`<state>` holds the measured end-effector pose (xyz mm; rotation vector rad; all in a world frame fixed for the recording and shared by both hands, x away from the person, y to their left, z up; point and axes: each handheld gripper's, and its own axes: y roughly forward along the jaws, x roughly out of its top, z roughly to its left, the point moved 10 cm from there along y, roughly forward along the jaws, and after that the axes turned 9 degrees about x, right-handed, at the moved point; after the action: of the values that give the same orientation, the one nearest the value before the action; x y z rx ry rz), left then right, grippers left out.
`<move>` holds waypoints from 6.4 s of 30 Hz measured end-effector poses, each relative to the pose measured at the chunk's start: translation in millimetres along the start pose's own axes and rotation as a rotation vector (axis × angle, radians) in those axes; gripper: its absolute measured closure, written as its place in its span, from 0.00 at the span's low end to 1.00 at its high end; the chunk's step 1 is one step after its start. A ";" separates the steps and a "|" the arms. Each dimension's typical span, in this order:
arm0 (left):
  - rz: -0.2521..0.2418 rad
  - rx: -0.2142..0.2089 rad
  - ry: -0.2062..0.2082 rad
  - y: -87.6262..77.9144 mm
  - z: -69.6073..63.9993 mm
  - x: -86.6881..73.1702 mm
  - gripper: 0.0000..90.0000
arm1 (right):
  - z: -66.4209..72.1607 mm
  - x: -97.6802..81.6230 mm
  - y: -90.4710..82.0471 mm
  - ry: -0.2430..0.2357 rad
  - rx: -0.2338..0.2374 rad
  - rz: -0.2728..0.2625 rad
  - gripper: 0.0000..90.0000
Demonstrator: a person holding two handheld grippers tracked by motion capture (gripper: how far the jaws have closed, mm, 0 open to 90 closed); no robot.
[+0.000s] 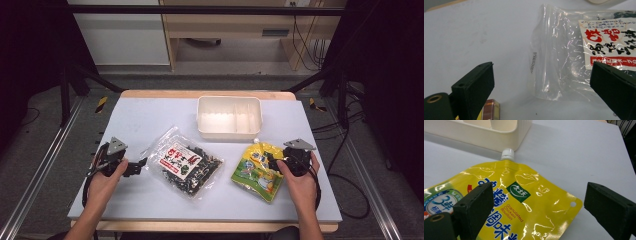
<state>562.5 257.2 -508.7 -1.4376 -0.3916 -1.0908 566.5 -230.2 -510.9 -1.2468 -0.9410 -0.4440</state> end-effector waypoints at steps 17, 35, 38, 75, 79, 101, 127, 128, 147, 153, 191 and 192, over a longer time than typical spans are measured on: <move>-0.027 -0.136 -0.137 -9.0 3.6 3.8 0.14 | -1.3 0.1 -0.7 0.005 -0.002 -0.004 0.11; 0.134 -0.149 -0.242 12.4 0.2 -20.5 0.43 | -0.4 -1.3 1.9 -0.004 0.000 0.009 0.11; 0.141 -0.166 -0.270 14.8 0.0 -21.2 0.48 | -0.3 -1.5 2.2 -0.002 0.001 0.010 0.11; 0.125 -0.147 -0.192 20.3 -18.8 -11.6 0.85 | 1.4 -0.9 4.3 -0.007 0.007 0.012 0.11; 0.115 -0.122 -0.167 24.0 -21.8 -9.9 0.93 | 1.9 -0.6 4.4 -0.010 0.007 0.013 0.11; -0.067 -0.088 -0.006 -23.7 -4.5 45.9 0.99 | 42.3 34.6 -9.3 -0.069 0.085 -0.091 0.16; -0.135 -0.191 0.270 -72.4 -49.7 170.1 0.99 | 135.3 156.1 -49.0 -0.507 0.336 -0.012 0.18; -0.138 -0.195 0.271 -73.1 -51.9 172.9 0.99 | 134.5 159.4 -50.4 -0.525 0.337 0.003 0.17; -0.177 -0.257 0.398 -91.1 -96.5 212.2 0.99 | 131.9 193.0 -68.1 -0.685 0.338 0.060 0.23; -0.185 -0.272 0.423 -94.6 -105.8 218.1 0.99 | 136.2 197.0 -61.3 -0.718 0.369 0.068 0.23; -0.207 -0.291 0.464 -100.1 -119.8 222.8 0.99 | 170.1 171.1 -36.3 -0.844 0.580 0.247 0.52; -0.208 -0.290 0.461 -99.6 -119.7 223.1 0.99 | 171.2 169.6 -37.0 -0.846 0.585 0.249 0.56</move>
<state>550.7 90.0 -294.4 -1.3580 -0.0523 -1.6557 574.1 -48.4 -348.6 -0.9693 -1.4579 0.5844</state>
